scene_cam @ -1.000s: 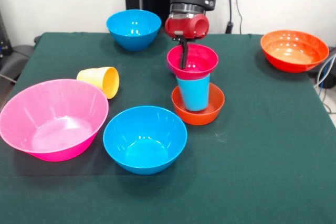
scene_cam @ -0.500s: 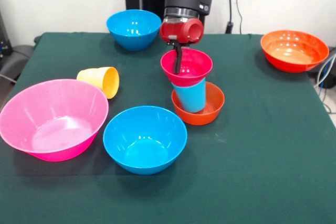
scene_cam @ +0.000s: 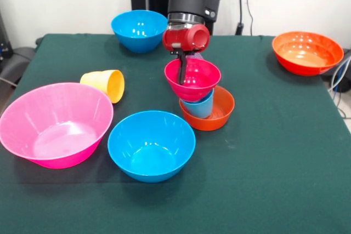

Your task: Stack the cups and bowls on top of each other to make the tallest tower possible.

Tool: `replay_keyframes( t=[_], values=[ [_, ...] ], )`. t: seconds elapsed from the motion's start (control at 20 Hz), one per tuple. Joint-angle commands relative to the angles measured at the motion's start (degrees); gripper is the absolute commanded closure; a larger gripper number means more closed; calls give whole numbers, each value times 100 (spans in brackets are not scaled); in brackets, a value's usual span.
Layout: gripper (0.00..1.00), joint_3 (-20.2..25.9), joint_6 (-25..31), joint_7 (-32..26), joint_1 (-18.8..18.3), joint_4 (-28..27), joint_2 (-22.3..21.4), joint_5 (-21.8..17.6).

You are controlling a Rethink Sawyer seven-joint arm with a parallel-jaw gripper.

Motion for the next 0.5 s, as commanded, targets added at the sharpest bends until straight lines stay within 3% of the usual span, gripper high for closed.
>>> replay_keyframes(
  t=[0.05,0.5],
  values=[
    [100,1037,1029,910,-151,-463,158,-89],
    [100,1645,1374,1400,-350,297,111,389]
  ],
)
